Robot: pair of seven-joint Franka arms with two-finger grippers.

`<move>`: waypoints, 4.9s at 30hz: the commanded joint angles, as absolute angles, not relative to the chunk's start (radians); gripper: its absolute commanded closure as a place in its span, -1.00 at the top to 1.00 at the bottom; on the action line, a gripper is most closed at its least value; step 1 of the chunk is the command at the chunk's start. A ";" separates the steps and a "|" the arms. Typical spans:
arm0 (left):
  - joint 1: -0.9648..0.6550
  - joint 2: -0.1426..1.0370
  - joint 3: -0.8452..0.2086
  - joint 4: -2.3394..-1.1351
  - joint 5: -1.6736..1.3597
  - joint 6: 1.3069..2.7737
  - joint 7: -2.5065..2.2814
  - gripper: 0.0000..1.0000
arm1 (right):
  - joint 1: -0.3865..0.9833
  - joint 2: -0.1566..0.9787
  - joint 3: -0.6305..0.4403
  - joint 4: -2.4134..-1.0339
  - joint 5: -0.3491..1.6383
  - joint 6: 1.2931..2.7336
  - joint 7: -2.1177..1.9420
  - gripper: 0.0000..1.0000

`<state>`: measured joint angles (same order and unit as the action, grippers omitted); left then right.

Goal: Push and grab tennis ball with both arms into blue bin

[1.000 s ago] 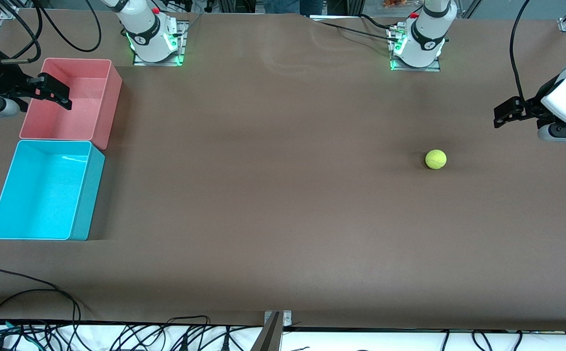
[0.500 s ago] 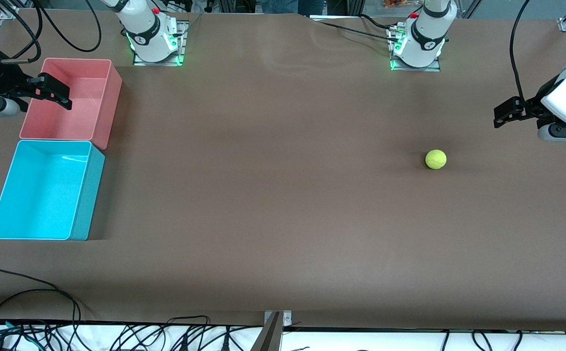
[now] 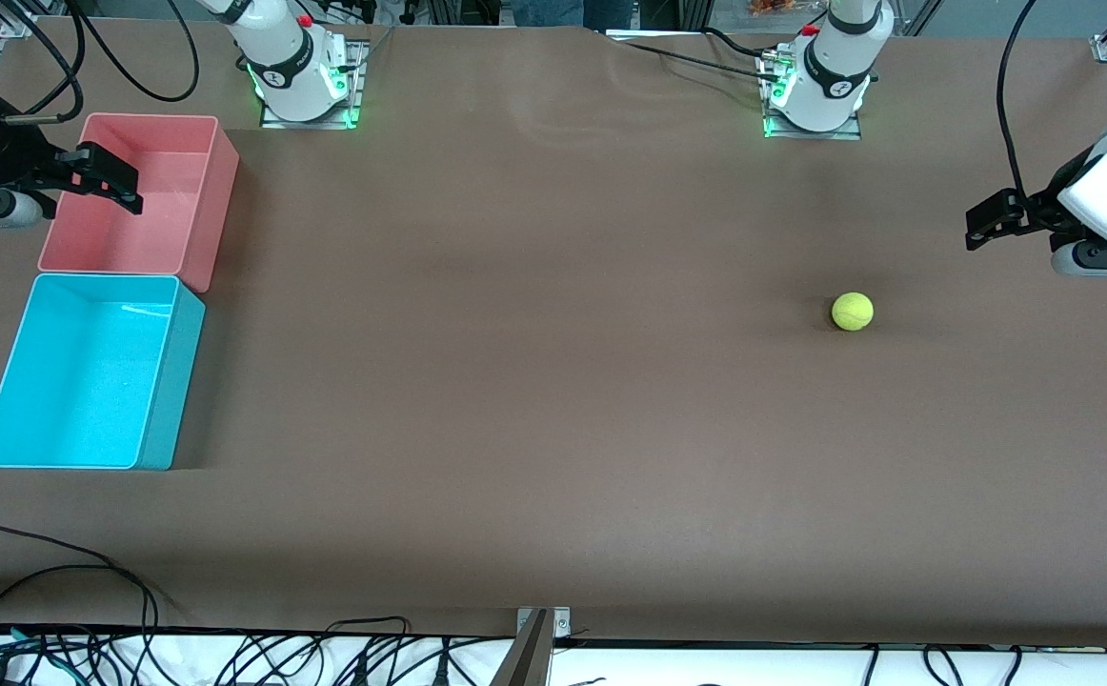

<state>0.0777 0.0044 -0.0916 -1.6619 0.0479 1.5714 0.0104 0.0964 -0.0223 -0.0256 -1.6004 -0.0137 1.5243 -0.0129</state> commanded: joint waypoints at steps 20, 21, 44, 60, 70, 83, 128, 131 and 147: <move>0.121 -0.006 -0.094 -1.664 -0.061 1.578 0.018 1.00 | 0.100 -0.028 -0.006 -1.586 -0.015 1.509 -0.009 1.00; 0.123 -0.006 -0.094 -1.664 -0.061 1.578 0.018 1.00 | 0.097 -0.028 -0.006 -1.586 -0.015 1.509 -0.009 1.00; 0.121 -0.006 -0.095 -1.664 -0.060 1.578 0.018 1.00 | 0.097 -0.028 -0.008 -1.586 -0.015 1.509 -0.009 1.00; 0.123 -0.006 -0.095 -1.664 -0.060 1.578 0.018 1.00 | 0.097 -0.031 -0.008 -1.586 -0.015 1.500 -0.011 1.00; 0.123 -0.006 -0.095 -1.664 -0.060 1.578 0.018 1.00 | 0.100 -0.031 -0.005 -1.586 -0.015 1.480 -0.011 1.00; 0.123 -0.006 -0.095 -1.664 -0.060 1.578 0.018 1.00 | 0.097 -0.031 -0.006 -1.586 -0.015 1.480 -0.011 1.00; 0.140 0.072 -0.098 -1.603 -0.038 1.565 -0.057 -1.00 | 0.097 -0.031 -0.006 -1.586 -0.015 1.471 -0.011 1.00; 0.135 0.074 -0.104 -1.605 -0.026 1.551 -0.141 -1.00 | 0.097 -0.031 -0.006 -1.586 -0.015 1.471 -0.011 1.00; 0.153 0.109 -0.120 -1.624 -0.026 1.506 -0.731 -1.00 | 0.097 -0.031 -0.008 -1.586 -0.015 1.471 -0.011 1.00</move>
<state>0.1397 0.0732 -0.1208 -1.6385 -0.0437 1.5286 -0.5324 0.0974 -0.0240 -0.0085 -1.5997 -0.0137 1.4918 -0.0129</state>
